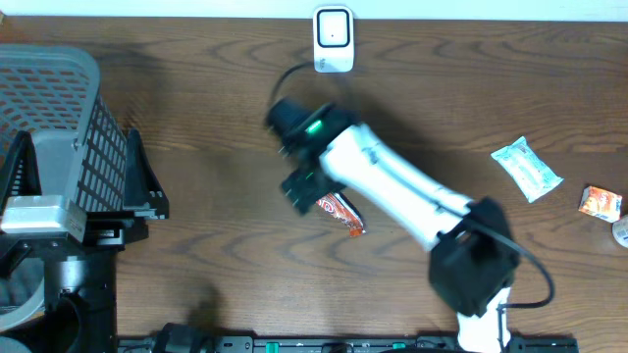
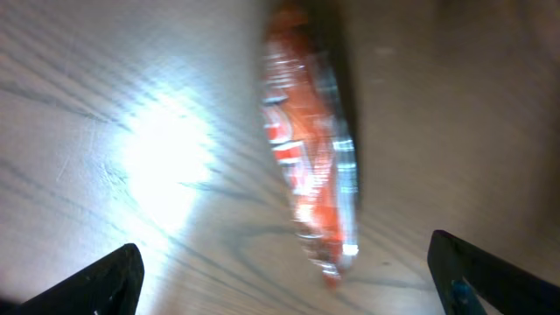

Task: Scan the item barcode

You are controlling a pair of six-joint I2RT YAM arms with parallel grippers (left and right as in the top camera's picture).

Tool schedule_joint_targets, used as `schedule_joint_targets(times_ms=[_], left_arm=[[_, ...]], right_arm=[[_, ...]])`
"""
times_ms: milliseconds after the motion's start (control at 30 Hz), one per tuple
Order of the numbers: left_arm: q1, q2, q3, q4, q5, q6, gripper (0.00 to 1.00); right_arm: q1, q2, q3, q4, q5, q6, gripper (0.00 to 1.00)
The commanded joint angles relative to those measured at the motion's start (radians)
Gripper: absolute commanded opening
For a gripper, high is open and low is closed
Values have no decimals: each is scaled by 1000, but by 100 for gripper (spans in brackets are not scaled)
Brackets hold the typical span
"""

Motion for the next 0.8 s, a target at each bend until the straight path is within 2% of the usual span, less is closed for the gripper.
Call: schedule_joint_targets(times_ms=[0,167,300,600,667,767], left_arm=[[5,-7,-2,1,3,-2,98],[5,-7,-2,1,3,-2,98],[5,-7,-2,1,3,-2,98],[5,-7,-2,-2,3,-2,98],[5,-7,-2,-2,3,-2,98],[5,-7,-2,-2,3,-2,98]], right_arm=[[-107,21,-3,-2,-192,-215,99],[-166,52,-3,39,-233,-250,99],[-158,69,-3,75,-268,-275,99],[-136,143,-8,141,-208,-277,97],[-130,166,-10,138,-207,-278,95],[-124,199,-10,142,-207,-278,84]])
